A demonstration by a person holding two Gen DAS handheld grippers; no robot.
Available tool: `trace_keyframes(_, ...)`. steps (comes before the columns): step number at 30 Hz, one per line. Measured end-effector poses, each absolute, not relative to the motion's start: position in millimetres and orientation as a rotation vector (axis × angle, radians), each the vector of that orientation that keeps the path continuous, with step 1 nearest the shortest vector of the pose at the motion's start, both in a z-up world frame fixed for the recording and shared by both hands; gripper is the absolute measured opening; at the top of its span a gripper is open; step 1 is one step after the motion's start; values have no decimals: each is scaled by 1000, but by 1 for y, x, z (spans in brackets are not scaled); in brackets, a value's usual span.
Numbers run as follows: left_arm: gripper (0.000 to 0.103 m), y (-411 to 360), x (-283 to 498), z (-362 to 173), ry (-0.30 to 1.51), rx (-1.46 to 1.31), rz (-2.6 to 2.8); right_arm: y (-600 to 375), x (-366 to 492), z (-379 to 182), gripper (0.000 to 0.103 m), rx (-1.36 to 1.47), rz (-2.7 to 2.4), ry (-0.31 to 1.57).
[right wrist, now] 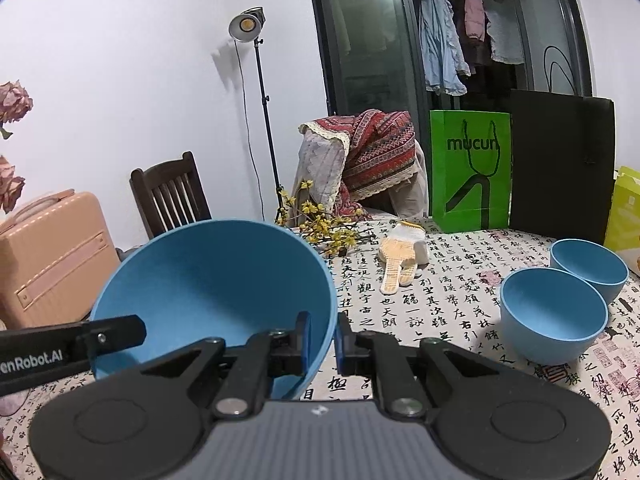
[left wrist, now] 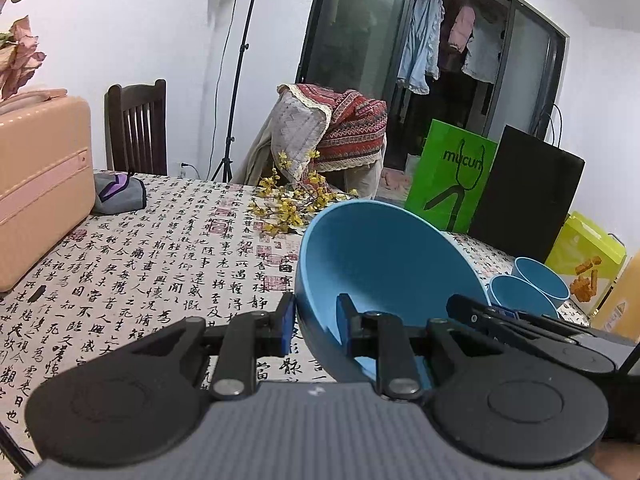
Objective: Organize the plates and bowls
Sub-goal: 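Carry the held blue bowl across the table toward the pink suitcase, then carry the blue bowl near the pink vase and lower it to the table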
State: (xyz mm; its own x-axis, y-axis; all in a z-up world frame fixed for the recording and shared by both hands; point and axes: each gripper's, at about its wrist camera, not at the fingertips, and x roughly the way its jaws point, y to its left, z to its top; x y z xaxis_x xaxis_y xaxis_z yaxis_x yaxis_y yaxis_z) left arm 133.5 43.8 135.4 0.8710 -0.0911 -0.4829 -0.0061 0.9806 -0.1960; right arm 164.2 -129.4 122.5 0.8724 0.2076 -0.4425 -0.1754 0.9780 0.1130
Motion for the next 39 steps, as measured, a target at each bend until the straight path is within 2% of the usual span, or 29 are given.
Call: trace_keyframes(39,22,84,115,130,507,-244,1,-85,162,110,12,46,251,501)
